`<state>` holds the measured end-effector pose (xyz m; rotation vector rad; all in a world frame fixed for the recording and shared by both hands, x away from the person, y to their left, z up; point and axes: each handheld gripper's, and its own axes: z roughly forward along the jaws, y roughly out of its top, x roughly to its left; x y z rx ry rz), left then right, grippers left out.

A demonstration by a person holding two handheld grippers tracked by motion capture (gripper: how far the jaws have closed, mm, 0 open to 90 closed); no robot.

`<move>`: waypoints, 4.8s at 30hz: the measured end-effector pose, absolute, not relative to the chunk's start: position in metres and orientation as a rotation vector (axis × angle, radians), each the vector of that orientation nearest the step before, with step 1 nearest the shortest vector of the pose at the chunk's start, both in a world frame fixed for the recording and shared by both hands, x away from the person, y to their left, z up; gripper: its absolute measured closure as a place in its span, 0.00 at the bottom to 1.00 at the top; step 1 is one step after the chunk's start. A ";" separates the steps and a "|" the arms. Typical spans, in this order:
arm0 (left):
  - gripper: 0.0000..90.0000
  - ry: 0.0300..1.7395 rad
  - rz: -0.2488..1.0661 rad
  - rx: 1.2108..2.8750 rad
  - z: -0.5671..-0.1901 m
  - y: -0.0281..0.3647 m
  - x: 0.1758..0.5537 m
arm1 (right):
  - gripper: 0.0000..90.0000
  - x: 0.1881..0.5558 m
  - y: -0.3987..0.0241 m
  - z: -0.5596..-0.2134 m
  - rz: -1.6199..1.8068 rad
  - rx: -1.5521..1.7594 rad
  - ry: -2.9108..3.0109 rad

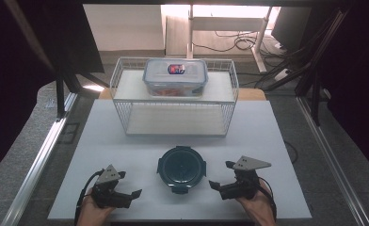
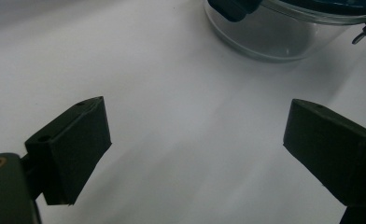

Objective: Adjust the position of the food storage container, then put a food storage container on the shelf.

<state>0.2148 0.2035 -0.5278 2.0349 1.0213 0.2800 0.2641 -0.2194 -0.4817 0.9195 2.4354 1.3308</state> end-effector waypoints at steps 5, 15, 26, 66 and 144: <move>0.07 1.016 0.293 2.031 -0.528 0.204 0.213 | 0.01 0.260 -0.218 -0.489 1.274 0.925 2.453; 0.06 0.984 0.304 1.998 -0.530 0.205 0.216 | 0.00 0.264 -0.218 -0.488 1.259 0.886 2.446; 0.05 0.936 0.195 1.951 -0.515 0.188 0.223 | 0.00 0.269 -0.207 -0.480 1.252 0.937 2.496; 0.17 0.915 -0.282 1.940 -0.522 0.142 0.304 | 0.26 0.322 -0.177 -0.497 1.348 1.309 2.802; 0.63 1.021 -0.469 1.646 -0.530 0.171 0.267 | 0.62 0.295 -0.207 -0.504 1.701 1.614 2.688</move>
